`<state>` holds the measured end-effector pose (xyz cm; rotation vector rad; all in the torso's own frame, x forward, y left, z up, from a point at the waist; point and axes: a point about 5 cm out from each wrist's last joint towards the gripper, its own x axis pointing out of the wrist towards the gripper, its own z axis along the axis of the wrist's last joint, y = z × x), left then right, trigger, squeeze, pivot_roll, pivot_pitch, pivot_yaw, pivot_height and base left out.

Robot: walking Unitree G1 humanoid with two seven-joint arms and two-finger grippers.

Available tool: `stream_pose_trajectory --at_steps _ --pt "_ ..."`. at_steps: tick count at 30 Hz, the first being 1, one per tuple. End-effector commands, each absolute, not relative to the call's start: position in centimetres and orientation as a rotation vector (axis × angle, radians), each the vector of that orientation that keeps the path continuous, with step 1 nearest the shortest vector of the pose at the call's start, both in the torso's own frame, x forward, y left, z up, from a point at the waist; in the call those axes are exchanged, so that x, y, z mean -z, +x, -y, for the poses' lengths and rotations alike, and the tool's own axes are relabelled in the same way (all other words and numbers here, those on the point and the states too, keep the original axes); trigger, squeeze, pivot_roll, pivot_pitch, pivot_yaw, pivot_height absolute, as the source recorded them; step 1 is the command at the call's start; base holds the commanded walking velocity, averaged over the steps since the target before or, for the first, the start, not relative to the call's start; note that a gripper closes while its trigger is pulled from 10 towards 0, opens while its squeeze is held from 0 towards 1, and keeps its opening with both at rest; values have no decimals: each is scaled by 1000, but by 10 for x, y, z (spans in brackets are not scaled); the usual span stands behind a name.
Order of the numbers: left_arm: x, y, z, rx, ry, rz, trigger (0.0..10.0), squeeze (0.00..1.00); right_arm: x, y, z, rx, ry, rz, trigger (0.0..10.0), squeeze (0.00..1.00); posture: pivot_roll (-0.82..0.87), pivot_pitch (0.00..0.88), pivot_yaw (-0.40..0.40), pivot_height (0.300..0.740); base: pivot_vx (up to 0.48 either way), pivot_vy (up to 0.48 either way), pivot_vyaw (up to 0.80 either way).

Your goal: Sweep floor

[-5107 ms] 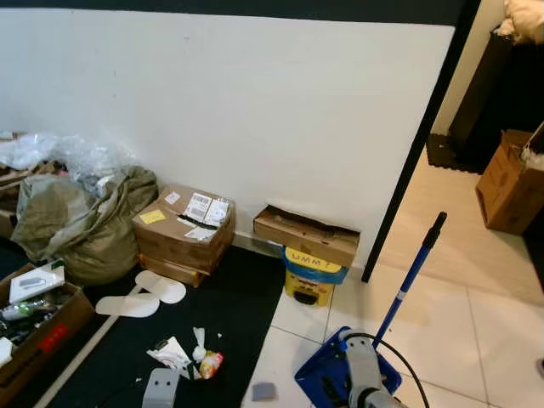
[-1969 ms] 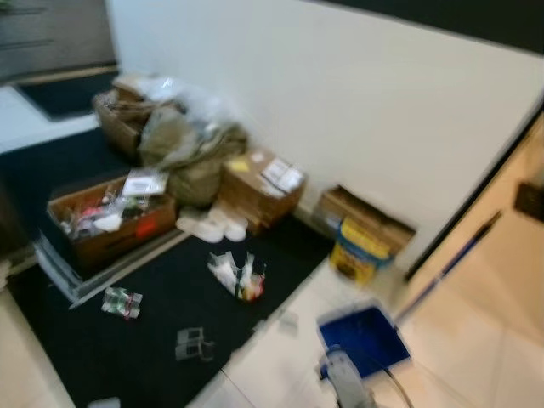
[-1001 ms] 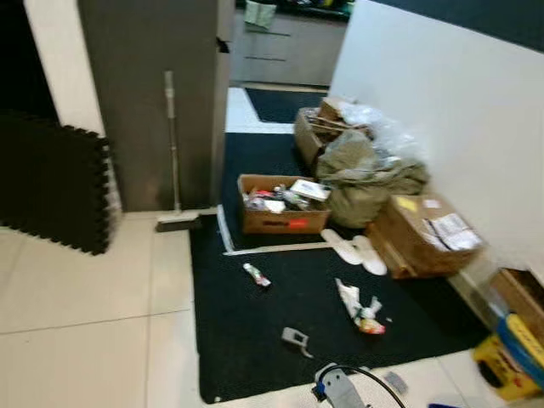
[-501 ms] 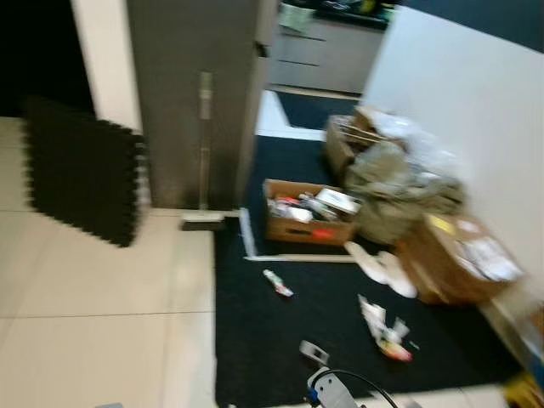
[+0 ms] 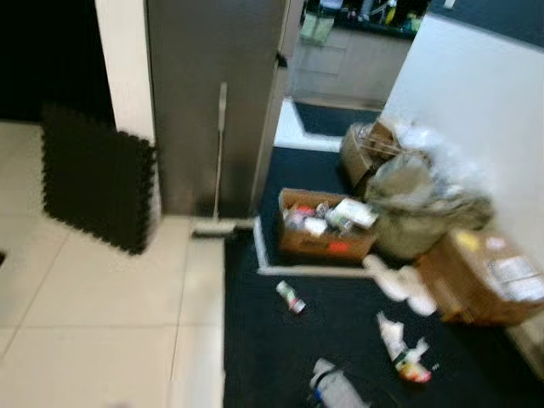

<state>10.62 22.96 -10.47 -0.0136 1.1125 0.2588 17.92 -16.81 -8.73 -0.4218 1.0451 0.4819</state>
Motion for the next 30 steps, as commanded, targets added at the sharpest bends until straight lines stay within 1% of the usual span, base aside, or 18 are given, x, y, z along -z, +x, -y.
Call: stream_pose_trajectory --at_steps 1,12,16,25,26,30 --pt "107 100 -226 -241 -9 -1140 10000 0 87 180 166 -499 -429 -1040 10000 0 159 0 -175 740 315 0 550" --pt "108 97 -227 -246 -14 -1148 10000 0 88 178 164 -514 -416 -1043 10000 0 161 0 -173 740 315 0 777" --pt "108 95 -226 -249 -18 -1150 10000 0 87 180 165 -492 -413 -1034 10000 0 165 0 -176 740 315 0 800" --pt "109 95 -226 -249 -18 -1150 10000 0 87 180 166 -482 -414 -1030 10000 0 167 0 -178 740 315 0 0" --pt "109 94 -226 -248 -18 -1151 10000 0 87 181 168 -468 -443 -1030 10000 0 168 0 -179 740 315 0 0" --pt "109 96 -225 -240 -14 -1148 10000 0 83 189 170 -420 -424 -1017 10000 0 181 0 -187 740 313 0 -800"
